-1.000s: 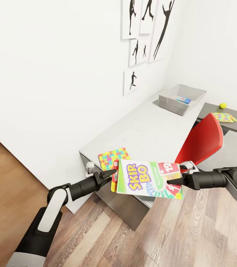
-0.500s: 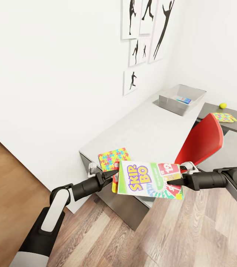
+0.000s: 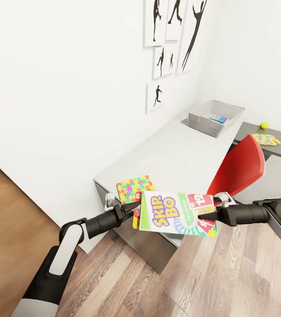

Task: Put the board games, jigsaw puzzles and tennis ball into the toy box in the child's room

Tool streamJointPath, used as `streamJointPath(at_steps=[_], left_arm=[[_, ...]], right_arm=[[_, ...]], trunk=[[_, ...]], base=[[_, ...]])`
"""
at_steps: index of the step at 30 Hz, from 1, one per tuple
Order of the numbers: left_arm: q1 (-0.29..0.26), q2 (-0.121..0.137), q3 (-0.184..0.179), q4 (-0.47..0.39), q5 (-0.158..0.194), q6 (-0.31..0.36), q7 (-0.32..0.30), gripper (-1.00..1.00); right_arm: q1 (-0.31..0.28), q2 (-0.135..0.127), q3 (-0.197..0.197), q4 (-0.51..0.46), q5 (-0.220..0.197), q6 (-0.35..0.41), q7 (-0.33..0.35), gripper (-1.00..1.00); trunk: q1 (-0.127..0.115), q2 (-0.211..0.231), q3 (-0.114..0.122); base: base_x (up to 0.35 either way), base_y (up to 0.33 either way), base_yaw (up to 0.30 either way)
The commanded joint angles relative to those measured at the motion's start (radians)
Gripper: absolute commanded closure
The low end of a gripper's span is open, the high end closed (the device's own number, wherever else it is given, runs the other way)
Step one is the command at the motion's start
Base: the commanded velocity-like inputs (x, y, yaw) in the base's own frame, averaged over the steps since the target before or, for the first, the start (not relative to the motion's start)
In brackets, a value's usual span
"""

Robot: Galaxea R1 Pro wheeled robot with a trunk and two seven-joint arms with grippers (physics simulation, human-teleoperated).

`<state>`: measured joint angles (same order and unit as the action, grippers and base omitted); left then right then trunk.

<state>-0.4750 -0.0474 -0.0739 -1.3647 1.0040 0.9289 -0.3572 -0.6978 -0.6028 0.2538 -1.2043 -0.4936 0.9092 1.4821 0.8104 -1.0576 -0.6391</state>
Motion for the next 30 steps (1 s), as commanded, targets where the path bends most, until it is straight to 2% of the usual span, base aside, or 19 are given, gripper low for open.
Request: streamJointPath(at_steps=[1, 21, 30], left_arm=[[-0.001, -0.001, -0.024, 0.001, -0.024, 0.001, -0.006, -1.0], [-0.003, -0.002, -0.027, -0.001, -0.024, 0.001, -0.009, -1.0], [-0.016, -0.002, -0.085, 0.001, -0.027, 0.001, -0.008, -1.0]], right_arm=[[0.0, 0.0, 0.003, -0.013, -0.025, 0.017, 0.001, 1.0], [0.001, -0.002, 0.005, -0.039, -0.025, 0.018, 0.002, 1.0], [0.003, -0.003, 0.005, -0.064, -0.026, 0.019, 0.003, 1.0]], trunk=[[0.0, -0.001, -0.001], [0.0, -0.001, -0.001], [0.0, -0.001, -0.001]], base=[[0.0, 0.0, 0.0], [0.0, 0.0, 0.0], [0.0, 0.0, 0.0]])
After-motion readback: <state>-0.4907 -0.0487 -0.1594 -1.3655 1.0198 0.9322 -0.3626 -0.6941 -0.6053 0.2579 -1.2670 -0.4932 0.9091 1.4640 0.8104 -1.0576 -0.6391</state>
